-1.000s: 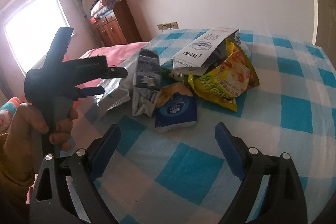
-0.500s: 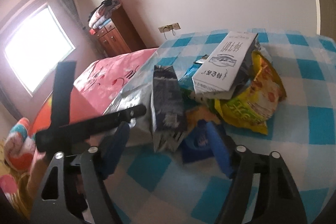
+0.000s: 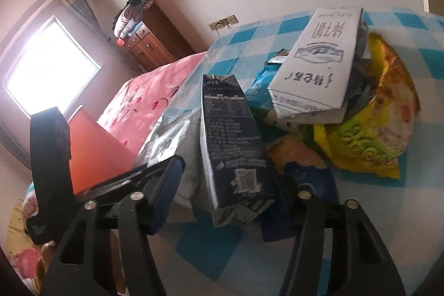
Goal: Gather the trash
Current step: 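Close the right gripper on the dark milk carton and lift it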
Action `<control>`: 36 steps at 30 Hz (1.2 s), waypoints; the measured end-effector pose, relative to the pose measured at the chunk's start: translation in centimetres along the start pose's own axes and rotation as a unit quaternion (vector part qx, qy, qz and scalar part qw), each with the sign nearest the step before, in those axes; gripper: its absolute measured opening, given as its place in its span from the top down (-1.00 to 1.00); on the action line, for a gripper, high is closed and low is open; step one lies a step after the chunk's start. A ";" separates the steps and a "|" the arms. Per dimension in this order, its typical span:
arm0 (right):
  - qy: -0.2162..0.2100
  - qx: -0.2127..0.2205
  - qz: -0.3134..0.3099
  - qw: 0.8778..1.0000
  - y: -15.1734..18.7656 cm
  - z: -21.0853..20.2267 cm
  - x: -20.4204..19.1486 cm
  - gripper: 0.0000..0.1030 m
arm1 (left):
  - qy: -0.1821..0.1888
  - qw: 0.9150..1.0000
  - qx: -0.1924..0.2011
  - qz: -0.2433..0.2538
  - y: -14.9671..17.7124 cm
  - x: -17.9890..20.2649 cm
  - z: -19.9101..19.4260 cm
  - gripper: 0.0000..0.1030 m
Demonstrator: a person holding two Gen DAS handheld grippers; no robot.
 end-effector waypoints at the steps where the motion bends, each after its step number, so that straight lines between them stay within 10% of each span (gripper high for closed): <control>1: 0.000 -0.001 0.003 1.000 0.0 0.2 0.0 0.04 | 0.002 1.000 0.000 0.001 0.1 0.0 -0.1 -0.46; 36: 0.011 0.105 -0.003 0.994 2.1 -10.1 -2.8 0.32 | 0.036 0.991 0.105 0.068 0.4 2.4 -12.0 -0.42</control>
Point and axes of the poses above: each gripper's, at about its wrist camera, not at the fingertips, and z roughly the way its jaws point, x to its right, y to its underside, the point moved 5 cm from there along z, roughly the way its jaws point, and after that the axes turned 8 degrees about z, right-handed, at the moved point
